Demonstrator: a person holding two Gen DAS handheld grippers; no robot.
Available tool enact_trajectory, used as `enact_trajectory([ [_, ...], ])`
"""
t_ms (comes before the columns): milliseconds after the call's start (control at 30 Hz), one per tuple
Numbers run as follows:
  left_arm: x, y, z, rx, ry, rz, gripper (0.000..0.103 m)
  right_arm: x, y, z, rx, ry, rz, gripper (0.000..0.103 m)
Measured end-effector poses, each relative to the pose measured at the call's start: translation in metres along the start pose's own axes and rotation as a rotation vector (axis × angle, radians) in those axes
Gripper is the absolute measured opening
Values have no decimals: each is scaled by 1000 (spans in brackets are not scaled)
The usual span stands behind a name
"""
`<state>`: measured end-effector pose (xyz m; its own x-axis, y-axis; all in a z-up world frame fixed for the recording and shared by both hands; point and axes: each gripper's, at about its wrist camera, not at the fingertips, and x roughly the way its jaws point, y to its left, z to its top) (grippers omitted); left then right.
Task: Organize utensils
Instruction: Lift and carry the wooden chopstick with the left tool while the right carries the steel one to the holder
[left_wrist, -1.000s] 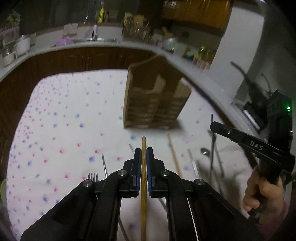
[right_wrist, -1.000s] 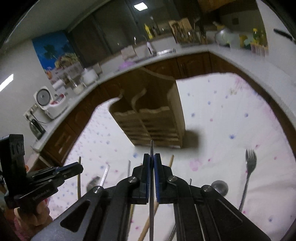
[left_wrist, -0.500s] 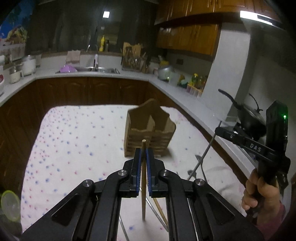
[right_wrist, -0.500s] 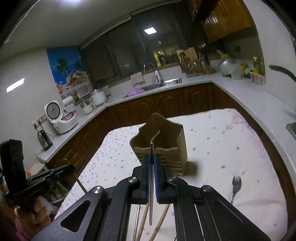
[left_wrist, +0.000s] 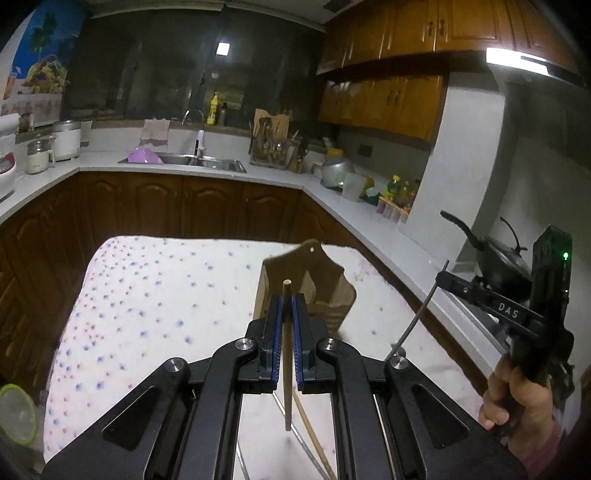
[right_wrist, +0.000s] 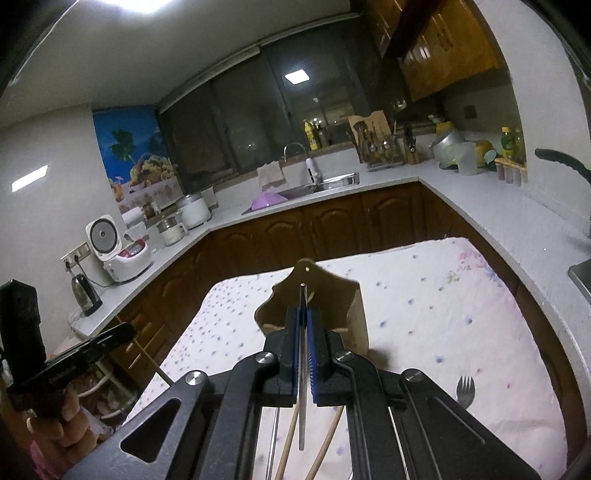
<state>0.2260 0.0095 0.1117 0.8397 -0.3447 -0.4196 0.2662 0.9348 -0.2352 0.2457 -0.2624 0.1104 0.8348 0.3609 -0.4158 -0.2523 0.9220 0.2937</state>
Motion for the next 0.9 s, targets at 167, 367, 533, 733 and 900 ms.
enact_trajectory([
  [167,1,4,19,-9,-46,3,4,4,-6,15,17,-44,-5,4],
  [367,2,9,47,-23,-126,1,4,11,-13,44,36,-117,-15,4],
  [533,7,11,77,-40,-201,9,4,20,-18,72,38,-182,-42,4],
  [733,34,19,108,-102,-256,-2,4,46,-30,88,54,-212,-72,4],
  [900,74,29,106,-154,-245,21,4,78,-41,76,67,-194,-83,4],
])
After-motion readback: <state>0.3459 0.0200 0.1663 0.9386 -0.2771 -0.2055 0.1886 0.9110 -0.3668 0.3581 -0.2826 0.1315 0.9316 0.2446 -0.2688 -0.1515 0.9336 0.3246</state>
